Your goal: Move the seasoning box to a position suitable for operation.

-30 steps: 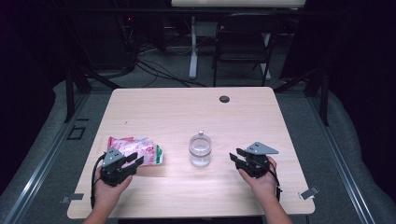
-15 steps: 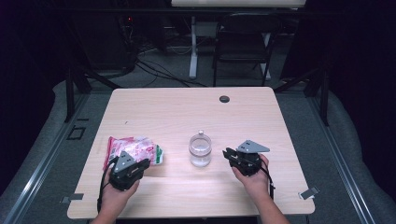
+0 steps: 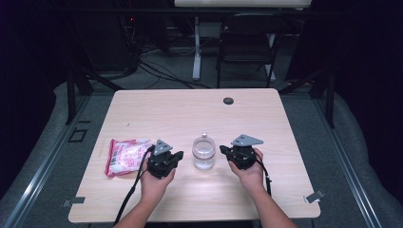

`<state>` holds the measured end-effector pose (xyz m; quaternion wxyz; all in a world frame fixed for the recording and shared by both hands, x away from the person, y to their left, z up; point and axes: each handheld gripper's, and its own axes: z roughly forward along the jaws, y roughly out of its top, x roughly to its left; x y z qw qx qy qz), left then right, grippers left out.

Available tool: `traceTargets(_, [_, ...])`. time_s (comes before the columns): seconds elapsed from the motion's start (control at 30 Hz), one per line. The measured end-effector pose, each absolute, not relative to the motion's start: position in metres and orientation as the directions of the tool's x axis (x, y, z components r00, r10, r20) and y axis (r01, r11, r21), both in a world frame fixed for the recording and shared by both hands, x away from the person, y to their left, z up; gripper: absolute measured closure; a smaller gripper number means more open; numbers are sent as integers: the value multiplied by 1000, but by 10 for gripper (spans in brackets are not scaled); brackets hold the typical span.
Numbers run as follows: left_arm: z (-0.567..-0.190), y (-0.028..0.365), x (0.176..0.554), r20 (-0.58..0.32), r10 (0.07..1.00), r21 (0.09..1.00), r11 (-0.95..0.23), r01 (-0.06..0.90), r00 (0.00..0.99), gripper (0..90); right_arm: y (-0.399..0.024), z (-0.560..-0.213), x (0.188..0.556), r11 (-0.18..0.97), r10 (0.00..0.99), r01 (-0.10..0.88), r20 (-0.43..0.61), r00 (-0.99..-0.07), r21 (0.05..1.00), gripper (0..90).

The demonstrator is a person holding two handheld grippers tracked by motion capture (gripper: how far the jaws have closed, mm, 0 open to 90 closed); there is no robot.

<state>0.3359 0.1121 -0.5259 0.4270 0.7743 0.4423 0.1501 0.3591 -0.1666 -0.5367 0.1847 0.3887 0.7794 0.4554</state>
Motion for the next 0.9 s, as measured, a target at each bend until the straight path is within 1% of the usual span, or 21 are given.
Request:
traceTargets(0.17, [-532, 98, 350, -138, 829, 783, -243, 573, 541, 900, -163, -540, 367, 278, 766, 447, 85, -637, 850, 900])
traceTargets(0.33, [-533, 89, 358, -109, 831, 780, -269, 565, 546, 900, -160, -540, 370, 265, 758, 446, 100, -644, 855, 900])
traceTargets(0.47, [-534, 85, 360, -98, 827, 785, -277, 554, 553, 900, -156, -539, 370, 283, 754, 436, 83, -652, 854, 900])
traceTargets(0.57, [-534, 88, 362, -124, 812, 784, -272, 558, 571, 900, -158, -539, 370, 282, 750, 447, 95, -654, 849, 900])
traceTargets(0.73, [-534, 89, 360, -107, 801, 788, -292, 542, 588, 900, -155, -537, 364, 299, 752, 441, 76, -655, 846, 900])
traceTargets(0.9, [-534, 92, 358, -104, 771, 785, -325, 528, 629, 900, -155, -536, 353, 315, 750, 442, 65, -659, 840, 900])
